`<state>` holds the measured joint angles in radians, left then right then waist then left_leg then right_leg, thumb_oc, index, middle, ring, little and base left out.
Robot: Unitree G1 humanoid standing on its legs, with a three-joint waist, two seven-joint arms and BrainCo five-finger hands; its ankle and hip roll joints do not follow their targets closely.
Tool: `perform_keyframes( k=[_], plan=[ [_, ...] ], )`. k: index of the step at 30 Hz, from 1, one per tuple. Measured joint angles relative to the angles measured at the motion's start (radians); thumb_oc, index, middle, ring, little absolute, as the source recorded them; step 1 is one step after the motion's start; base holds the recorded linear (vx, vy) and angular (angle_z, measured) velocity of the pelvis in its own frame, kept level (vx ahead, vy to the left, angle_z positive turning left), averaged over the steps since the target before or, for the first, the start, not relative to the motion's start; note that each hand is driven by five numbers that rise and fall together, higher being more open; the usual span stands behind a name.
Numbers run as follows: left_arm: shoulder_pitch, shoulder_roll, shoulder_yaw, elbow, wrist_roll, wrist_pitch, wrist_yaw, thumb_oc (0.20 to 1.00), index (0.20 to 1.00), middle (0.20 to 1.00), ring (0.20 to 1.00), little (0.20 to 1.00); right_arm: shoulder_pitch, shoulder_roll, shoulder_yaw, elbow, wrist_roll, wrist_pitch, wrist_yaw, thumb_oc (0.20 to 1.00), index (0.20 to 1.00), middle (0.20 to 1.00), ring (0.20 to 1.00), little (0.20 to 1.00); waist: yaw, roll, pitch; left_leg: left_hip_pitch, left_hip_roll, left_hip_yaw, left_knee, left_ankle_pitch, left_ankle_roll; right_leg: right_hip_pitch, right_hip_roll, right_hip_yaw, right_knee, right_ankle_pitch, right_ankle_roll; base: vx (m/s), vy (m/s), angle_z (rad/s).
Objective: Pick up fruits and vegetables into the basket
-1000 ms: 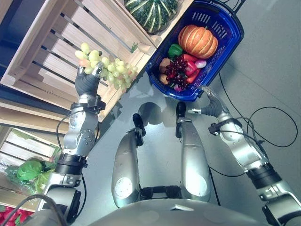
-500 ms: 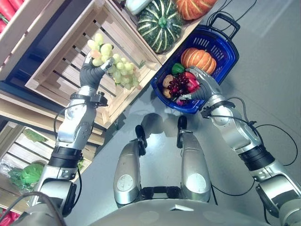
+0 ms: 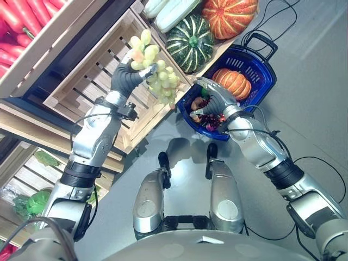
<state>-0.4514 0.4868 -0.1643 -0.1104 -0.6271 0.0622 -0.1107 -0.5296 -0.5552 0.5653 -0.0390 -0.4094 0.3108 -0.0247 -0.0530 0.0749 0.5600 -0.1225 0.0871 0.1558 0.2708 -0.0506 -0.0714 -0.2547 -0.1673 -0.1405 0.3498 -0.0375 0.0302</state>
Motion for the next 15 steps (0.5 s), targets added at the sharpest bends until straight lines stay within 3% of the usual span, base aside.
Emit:
perform_keyframes(
  k=[4, 9, 15],
  plan=[
    [-0.005, -0.010, -0.030, -0.002, -0.003, 0.010, -0.006, 0.200, 0.200, 0.200, 0.200, 0.200, 0.000, 0.026, 0.004, 0.004, 0.008, 0.001, -0.014, 1.000, 1.000, 1.000, 1.000, 1.000, 0.000, 0.002, -0.025, 0.024, 0.000, -0.001, -0.024, 0.007, -0.002, 0.018, 0.001, -0.004, -0.010, -0.001, 0.001, 0.04, -0.009, 0.02],
    [-0.003, -0.061, -0.092, 0.000, -0.018, 0.045, -0.007, 0.200, 0.200, 0.200, 0.200, 0.200, 0.008, 0.060, 0.042, 0.060, 0.037, 0.008, -0.057, 1.000, 1.000, 1.000, 1.000, 1.000, 0.004, 0.003, -0.112, 0.025, -0.002, -0.003, -0.047, 0.013, -0.002, 0.017, 0.002, -0.008, -0.023, -0.002, 0.002, 0.01, -0.003, 0.01],
    [0.011, -0.112, -0.142, 0.000, -0.064, 0.045, 0.008, 0.200, 0.200, 0.200, 0.200, 0.200, 0.050, 0.097, 0.047, 0.082, 0.095, 0.016, -0.206, 1.000, 1.000, 1.000, 1.000, 1.000, 0.003, 0.014, -0.174, 0.052, -0.004, -0.001, -0.071, 0.017, -0.002, 0.040, 0.005, -0.009, -0.041, 0.000, 0.004, 0.00, 0.000, 0.00]
  ],
)
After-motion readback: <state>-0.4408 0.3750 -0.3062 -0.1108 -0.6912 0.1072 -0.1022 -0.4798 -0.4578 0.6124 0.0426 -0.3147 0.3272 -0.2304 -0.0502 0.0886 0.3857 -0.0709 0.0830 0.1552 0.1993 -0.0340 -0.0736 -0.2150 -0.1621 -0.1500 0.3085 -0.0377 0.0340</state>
